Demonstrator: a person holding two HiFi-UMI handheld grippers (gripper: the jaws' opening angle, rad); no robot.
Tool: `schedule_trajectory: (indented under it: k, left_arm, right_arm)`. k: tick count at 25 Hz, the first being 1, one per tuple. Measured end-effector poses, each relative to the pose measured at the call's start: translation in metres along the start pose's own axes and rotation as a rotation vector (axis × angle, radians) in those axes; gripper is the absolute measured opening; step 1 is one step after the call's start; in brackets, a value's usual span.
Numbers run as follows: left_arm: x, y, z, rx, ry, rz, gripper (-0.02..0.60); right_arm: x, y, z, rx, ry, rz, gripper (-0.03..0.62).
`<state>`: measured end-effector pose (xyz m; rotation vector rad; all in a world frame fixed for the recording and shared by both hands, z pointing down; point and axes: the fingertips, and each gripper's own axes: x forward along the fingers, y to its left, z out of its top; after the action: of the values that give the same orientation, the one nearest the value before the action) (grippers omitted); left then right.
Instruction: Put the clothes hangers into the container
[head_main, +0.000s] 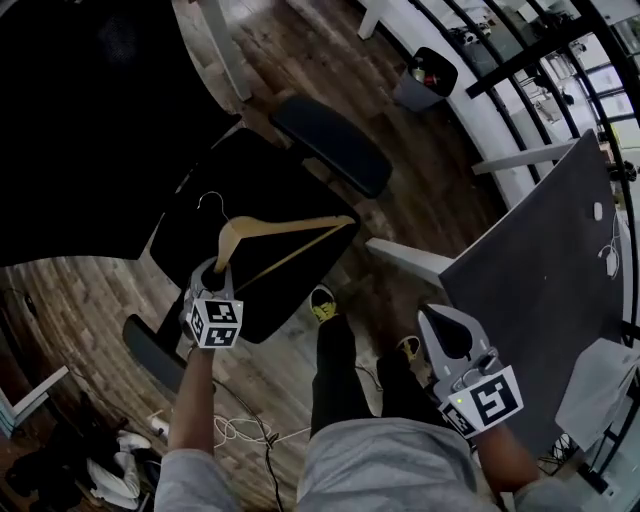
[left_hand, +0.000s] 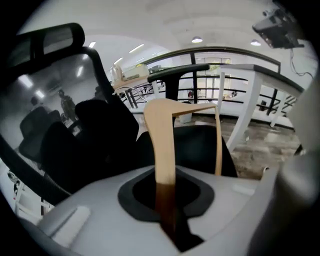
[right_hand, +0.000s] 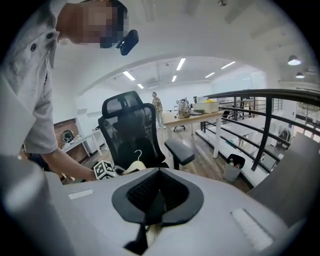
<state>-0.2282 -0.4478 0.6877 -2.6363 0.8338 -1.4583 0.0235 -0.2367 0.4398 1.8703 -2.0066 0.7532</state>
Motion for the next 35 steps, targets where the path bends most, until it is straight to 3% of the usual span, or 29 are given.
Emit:
schedule_trajectory:
  k: [4, 11, 14, 17, 24, 35]
  left_arm:
    - [-0.035, -0.018, 0.038, 0.021, -0.071, -0.011, 0.041]
    - [-0.075, -0.045, 0.146, -0.009, -0.252, -0.064, 0.041]
    - [-0.097, -0.041, 0.186, -0.025, -0.322, -0.045, 0.041]
    - [-0.115, -0.058, 0.232, 0.006, -0.382, -0.046, 0.041]
    - [-0.142, -0.138, 0.329, 0.149, -0.498, -0.163, 0.041]
    - [-0.202, -0.318, 0.441, 0.361, -0.693, -0.334, 0.041]
  right_arm:
    - [-0.035, -0.015, 0.009, 0.004, -0.044, -0.037, -0.003]
    - [-0.102, -0.054, 0.025, 0.028, -0.130, -0.181, -0.002]
    - [-0.125, -0.073, 0.032, 0.016, -0.176, -0.219, -0.003]
    - [-0.168, -0.102, 0.030, 0.016, -0.216, -0.291, -0.002]
    - [-0.284, -0.152, 0.003, 0.099, -0.309, -0.523, -0.002]
    - [-0.444, -0.184, -0.078, 0.164, -0.405, -0.766, -0.002]
